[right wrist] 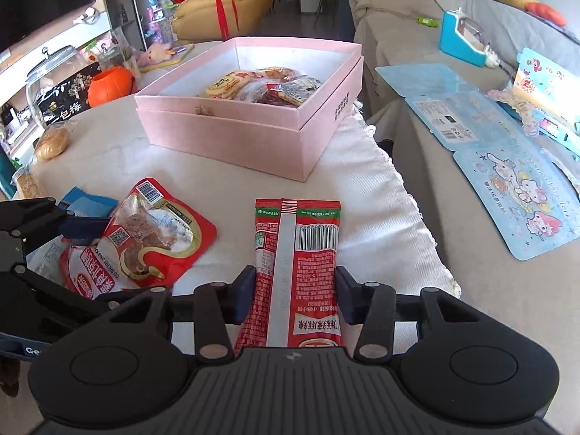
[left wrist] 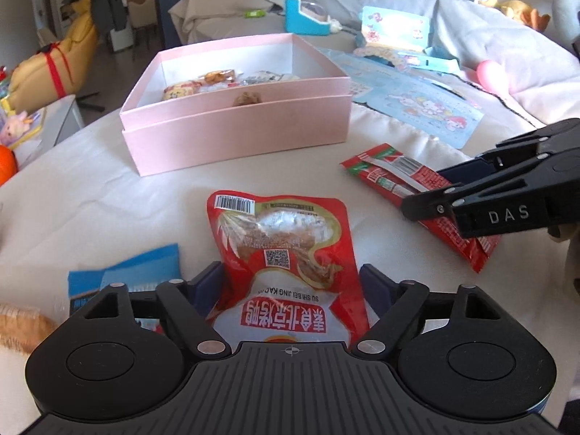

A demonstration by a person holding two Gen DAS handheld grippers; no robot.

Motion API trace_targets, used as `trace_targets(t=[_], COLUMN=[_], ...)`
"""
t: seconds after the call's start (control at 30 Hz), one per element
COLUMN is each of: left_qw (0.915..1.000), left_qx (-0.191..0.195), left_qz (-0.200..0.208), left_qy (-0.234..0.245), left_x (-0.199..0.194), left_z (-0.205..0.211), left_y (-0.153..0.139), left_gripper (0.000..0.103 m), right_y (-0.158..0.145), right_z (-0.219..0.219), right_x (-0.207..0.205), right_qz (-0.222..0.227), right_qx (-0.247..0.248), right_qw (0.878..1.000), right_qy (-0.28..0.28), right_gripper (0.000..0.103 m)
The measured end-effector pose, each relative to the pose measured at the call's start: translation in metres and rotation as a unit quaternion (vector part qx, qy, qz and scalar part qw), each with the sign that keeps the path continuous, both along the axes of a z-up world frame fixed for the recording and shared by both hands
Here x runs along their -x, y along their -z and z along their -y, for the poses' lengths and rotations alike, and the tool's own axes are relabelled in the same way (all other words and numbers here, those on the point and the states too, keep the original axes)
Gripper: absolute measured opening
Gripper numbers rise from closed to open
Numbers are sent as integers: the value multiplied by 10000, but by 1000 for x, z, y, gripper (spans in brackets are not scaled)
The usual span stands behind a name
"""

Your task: Organize snacks

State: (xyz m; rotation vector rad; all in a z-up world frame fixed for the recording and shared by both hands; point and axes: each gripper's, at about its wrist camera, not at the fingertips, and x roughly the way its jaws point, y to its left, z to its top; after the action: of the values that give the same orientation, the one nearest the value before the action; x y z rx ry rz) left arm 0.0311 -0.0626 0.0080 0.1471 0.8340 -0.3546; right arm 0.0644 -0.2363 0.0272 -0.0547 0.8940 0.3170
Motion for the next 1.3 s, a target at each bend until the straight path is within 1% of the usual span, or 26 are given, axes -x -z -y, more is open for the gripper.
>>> trace_targets(t=[0.07, 0.2, 0.27, 0.33, 0.4, 0.43, 0.47, 0.5, 0.6, 0.63, 0.8, 0.97, 1.07, 1.13, 1.17, 1.2, 1.27, 1.3], left_qw=[9999, 9996, 9996, 9998, 9999, 9998, 9996, 9993, 9994, 9994, 9990, 9990, 9991, 9992, 9993, 9994, 9995, 9996], left_qx=[137, 266, 257, 148, 103, 44, -96, -201, -124, -128, -172, -120, -108, -63, -44, -19, 60, 96], left_qz=[-15, 113, 91, 78, 3, -112, -27, 31, -103, -118, -189, -186, -107, -30, -6, -3, 8, 46], left_qy=[22, -29, -6, 90, 137, 173, 274, 320, 292, 311, 357, 387, 406, 382, 358, 343, 299, 279], left_x=[6, 16, 19, 20, 19, 16, 18, 19, 15, 14, 11, 14, 16, 18, 20, 22, 24, 25], left_z=[-4, -11, -11, -7, -2, 2, 6, 8, 6, 6, 7, 5, 5, 2, 1, 1, -1, -2], left_y=[-2, -10, -11, -8, -3, 1, 3, 3, 2, 2, 2, 2, 2, 2, 2, 0, -3, -6], left_gripper=[80, 68, 68, 72, 84, 87, 90, 90, 91, 91, 91, 91, 90, 87, 84, 81, 76, 70], right_y=[-3, -13, -18, -23, -24, -22, -19, -15, -2, 2, 4, 10, 11, 10, 10, 9, 6, 4], right_z=[2, 8, 8, 7, 5, 4, 2, 2, 1, 1, 0, -6, -14, -14, -13, -12, -10, -8], right_x=[4, 12, 16, 20, 22, 23, 22, 22, 17, 16, 18, 23, 27, 27, 27, 27, 28, 29], right_qz=[19, 63, 138, 222, 250, 230, 192, 143, -34, -53, 41, 227, 356, 335, 302, 291, 278, 258], right_qx=[-25, -116, -91, -55, -38, -37, -37, -35, 12, 7, -12, 68, 248, 242, 214, 210, 190, 168], right_qw=[10000, 9999, 9998, 9997, 9995, 9996, 9997, 9998, 9999, 9999, 9999, 9995, 9989, 9990, 9992, 9993, 9993, 9994], right_qy=[-40, -50, -61, -121, -165, -171, -172, -163, -123, -122, -159, -223, -204, -151, -136, -133, -182, -186], right_gripper=[46, 46, 46, 46, 46, 46, 46, 46, 46, 48, 51, 66, 67, 67, 64, 56, 48, 46])
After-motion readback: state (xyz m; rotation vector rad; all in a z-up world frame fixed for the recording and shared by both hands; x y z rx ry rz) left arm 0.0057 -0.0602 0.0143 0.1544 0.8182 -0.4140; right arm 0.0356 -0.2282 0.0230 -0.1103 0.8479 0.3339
